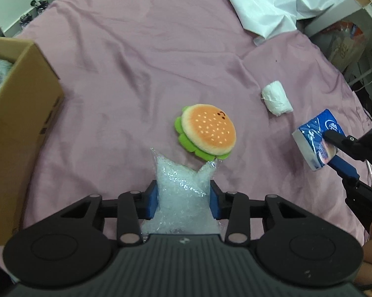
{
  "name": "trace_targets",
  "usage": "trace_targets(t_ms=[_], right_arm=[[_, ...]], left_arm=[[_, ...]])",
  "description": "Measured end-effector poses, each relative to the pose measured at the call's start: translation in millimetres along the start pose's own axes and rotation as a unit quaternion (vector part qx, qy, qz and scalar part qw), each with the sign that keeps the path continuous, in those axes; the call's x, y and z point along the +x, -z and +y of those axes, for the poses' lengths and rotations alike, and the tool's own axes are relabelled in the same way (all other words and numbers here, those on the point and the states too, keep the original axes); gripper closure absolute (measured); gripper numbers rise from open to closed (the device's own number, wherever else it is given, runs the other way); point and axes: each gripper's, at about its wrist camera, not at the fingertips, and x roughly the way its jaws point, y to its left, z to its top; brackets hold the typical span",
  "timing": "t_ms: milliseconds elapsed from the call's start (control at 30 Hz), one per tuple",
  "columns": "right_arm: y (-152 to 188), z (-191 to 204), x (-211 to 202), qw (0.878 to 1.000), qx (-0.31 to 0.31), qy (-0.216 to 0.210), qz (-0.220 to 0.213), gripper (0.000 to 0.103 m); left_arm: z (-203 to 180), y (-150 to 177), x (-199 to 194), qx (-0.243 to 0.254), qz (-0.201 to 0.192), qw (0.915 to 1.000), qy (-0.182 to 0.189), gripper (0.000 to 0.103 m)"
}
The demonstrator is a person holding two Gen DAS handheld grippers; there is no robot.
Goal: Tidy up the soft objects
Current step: 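Grasp the clear bubble bag with the left gripper while the right gripper grasps the blue tissue pack, then carry the bubble bag and tissue pack over the box with both tools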
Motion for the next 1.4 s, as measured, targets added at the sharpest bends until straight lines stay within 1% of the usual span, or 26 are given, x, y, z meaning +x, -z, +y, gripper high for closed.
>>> trace_targets(t_ms=[267,600,833,1133,1400], right_arm=[[6,11,-19,0.999,-0.027,-0.02,-0.011,0.08],[21,35,-46,0.996,-0.074,-0.05,-0.029,0.08],[39,57,-61,0.989,-0.124,-0.069,-0.041,0.08],[56,78,-71,0.982,-0.159,-0.093,-0.041,0.08],[75,105,-82,0.969,-0.207,-0.129,-0.04,0.08]], left_arm=[[10,3,-35,-0.011,-0.041,0.9991,-0.003,0.063],[32,7,-73,-0.025,-0.078,0.9966,-0.012,0.063],[52,7,-97,-0.043,-0.102,0.9937,-0.019,0.063],[86,7,-124,-0.07,-0.125,0.9893,-0.029,0.063],[117,6,-142,-0.092,-0.141,0.985,-0.037,0.063]])
